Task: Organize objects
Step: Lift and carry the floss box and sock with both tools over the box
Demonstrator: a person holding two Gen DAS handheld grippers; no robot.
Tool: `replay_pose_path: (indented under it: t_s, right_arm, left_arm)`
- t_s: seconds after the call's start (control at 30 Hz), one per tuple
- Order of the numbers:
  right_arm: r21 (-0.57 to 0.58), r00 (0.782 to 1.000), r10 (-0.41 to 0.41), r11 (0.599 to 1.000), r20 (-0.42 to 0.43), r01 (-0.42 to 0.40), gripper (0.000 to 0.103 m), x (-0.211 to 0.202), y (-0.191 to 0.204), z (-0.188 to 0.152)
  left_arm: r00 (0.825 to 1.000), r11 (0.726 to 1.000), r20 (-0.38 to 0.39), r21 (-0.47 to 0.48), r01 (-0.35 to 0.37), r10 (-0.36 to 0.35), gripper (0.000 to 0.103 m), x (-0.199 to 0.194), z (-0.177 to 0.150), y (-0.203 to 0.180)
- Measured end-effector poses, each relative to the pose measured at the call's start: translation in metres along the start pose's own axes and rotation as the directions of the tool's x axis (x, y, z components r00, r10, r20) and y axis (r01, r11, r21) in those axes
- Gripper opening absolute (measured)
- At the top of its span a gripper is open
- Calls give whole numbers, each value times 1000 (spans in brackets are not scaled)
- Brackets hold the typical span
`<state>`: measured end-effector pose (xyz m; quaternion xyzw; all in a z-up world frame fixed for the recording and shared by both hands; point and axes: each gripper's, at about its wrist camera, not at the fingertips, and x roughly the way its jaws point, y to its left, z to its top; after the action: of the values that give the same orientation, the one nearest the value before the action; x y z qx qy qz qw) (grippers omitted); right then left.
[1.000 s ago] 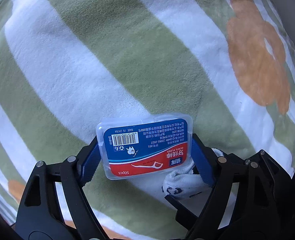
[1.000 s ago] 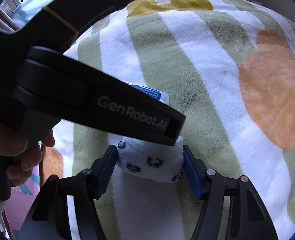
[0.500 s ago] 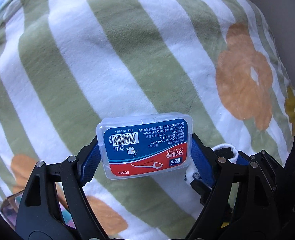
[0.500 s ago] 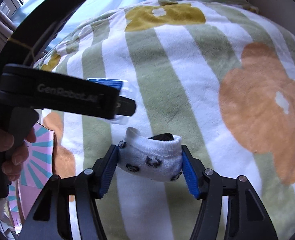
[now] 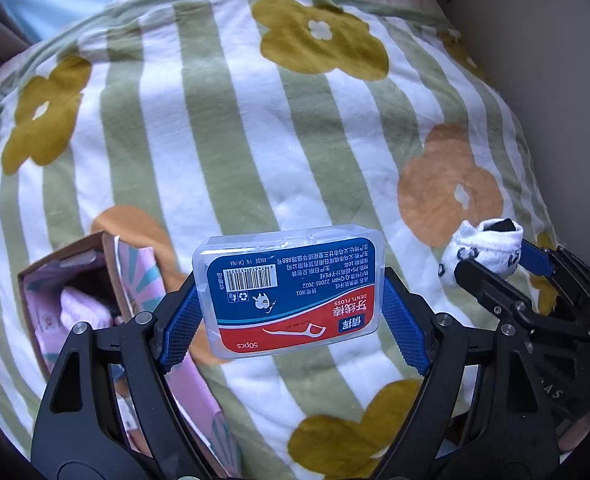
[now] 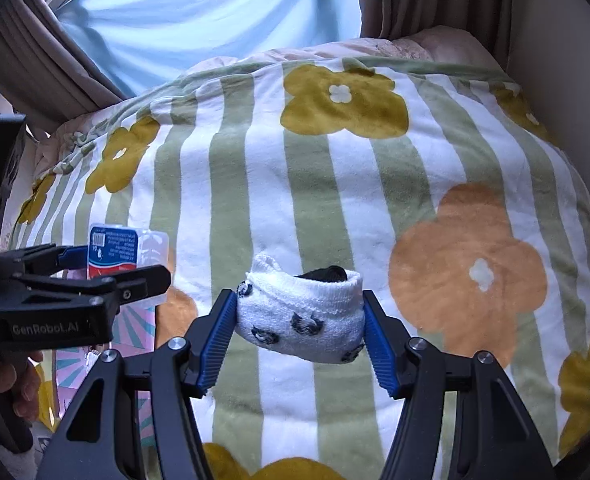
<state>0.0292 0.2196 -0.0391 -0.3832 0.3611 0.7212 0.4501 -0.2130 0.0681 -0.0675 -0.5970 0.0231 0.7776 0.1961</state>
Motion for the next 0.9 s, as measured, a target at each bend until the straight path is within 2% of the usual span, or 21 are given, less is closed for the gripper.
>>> replay_pose_path:
  t_s: [0.23,0.37,0.5,0.9]
  right_arm:
    - [-100,1000,-10,995,-7,9,57,-39,7,-11]
    - [-132,1000,-9,991,-13,7,57,-44,6,-31]
    - [-138,999,-15,990,-34,11,57,-41,3,-49]
    - [-209,1000,14,978,-20,-18,57,-53,23,-54]
  left_arm:
    - [995,989,90,-143,-21,34,81,-47,-58,-3]
    - [989,980,133,-195,-38,65,81,-56,-95,-7]
    - [987,971,139,-235,-49,83,81,-55,-125,-8]
    - [978,956,178,-290,-52,107,81,-71,-149,-4]
